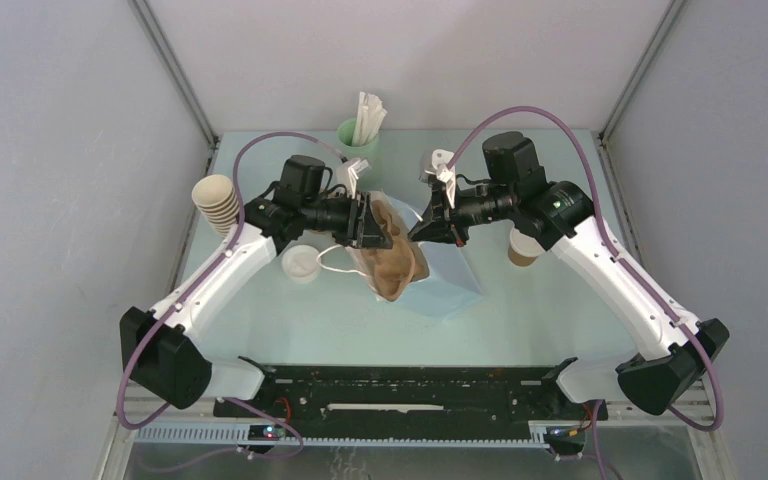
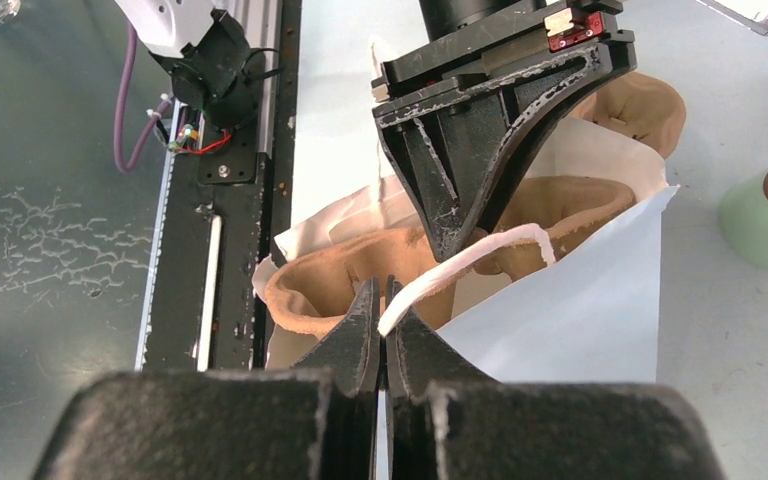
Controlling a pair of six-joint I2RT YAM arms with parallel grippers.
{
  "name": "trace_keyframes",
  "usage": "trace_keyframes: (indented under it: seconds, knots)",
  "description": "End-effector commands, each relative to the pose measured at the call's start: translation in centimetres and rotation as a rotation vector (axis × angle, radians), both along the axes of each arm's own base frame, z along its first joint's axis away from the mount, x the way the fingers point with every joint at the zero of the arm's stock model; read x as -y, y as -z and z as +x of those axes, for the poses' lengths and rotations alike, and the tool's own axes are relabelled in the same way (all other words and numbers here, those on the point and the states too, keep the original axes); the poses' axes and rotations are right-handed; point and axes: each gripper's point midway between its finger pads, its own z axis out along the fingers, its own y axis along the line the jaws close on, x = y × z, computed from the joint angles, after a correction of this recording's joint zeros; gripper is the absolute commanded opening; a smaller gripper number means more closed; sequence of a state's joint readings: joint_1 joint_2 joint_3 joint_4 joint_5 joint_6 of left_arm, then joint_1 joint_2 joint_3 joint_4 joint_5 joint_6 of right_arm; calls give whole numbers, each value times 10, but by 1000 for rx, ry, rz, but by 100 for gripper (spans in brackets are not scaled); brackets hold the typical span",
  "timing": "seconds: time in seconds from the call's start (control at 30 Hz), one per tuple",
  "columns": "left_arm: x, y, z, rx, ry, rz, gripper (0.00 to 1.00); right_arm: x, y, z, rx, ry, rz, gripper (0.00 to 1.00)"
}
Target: Pack the takeout coffee
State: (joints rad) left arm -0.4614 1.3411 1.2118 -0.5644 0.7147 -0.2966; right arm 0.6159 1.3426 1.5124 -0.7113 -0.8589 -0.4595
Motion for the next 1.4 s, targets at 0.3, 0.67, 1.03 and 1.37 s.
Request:
trace_keyframes:
  seconds: [0.3,0.67,1.03,1.37]
  knots:
    - [-2,-23,-13,-1,80,-116,0,3,-10,-8,8,-43,29,0]
    - [-7,4,19,42,-102,37,0,0,-11,-10,3,-54,23,0]
    - [-3,4,21,56,-93,25,0,-2,-11,-15,-7,-78,21,0]
    - [-5,-7,10,129,-106,-65,0,-6,-24,21,-84,411,3,26]
